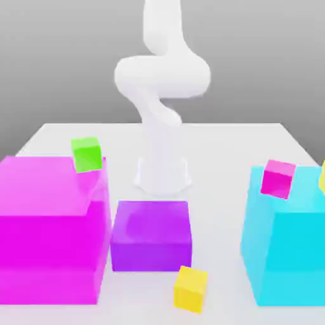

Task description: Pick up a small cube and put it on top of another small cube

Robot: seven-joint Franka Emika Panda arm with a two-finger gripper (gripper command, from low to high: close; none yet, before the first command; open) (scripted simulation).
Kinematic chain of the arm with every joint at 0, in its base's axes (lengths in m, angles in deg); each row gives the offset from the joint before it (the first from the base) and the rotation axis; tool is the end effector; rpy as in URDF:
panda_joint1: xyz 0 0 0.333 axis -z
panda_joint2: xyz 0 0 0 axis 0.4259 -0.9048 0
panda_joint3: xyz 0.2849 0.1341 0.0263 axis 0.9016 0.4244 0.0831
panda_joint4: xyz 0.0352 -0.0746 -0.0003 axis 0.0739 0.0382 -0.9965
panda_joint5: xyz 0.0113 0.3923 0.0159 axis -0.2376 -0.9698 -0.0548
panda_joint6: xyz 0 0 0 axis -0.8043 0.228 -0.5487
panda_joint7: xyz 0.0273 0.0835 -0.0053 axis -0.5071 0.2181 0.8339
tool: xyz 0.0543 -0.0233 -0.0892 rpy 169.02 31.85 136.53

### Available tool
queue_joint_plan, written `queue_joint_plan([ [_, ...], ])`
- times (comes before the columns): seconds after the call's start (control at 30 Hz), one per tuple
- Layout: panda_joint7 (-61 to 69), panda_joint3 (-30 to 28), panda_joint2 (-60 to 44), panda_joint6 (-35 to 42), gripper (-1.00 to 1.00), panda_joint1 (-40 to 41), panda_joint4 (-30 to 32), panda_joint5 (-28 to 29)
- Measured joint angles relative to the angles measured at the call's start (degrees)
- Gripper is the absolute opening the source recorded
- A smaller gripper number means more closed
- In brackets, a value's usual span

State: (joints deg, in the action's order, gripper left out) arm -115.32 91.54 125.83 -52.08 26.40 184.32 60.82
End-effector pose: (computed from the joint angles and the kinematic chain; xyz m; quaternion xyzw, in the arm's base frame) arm 0.3814 0.0071 0.6680 -0.8551 0.3791 -0.3277 0.1334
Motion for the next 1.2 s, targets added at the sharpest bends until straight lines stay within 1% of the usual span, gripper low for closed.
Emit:
queue_joint_plan([
  [0.27,-9.51,4.99,-16.98,-8.05,0.00,3.14,5.30,2.55],
  [0.5,-17.84,7.49,-31.57,-14.90,0.00,4.12,9.82,5.00],
  [0.63,-21.97,8.06,-39.82,-18.86,0.00,3.64,12.42,5.54],
  [0.77,-24.83,8.38,-47.89,-22.89,0.00,2.73,15.04,4.32],
  [0.93,-28.21,5.57,-58.23,-30.69,0.00,0.46,14.05,7.59],
  [0.97,-28.81,4.58,-60.31,-32.36,-1.00,-0.36,13.68,8.37],
  [1.2,-29.04,4.37,-60.83,-32.85,-1.00,-0.53,13.59,8.64],
])
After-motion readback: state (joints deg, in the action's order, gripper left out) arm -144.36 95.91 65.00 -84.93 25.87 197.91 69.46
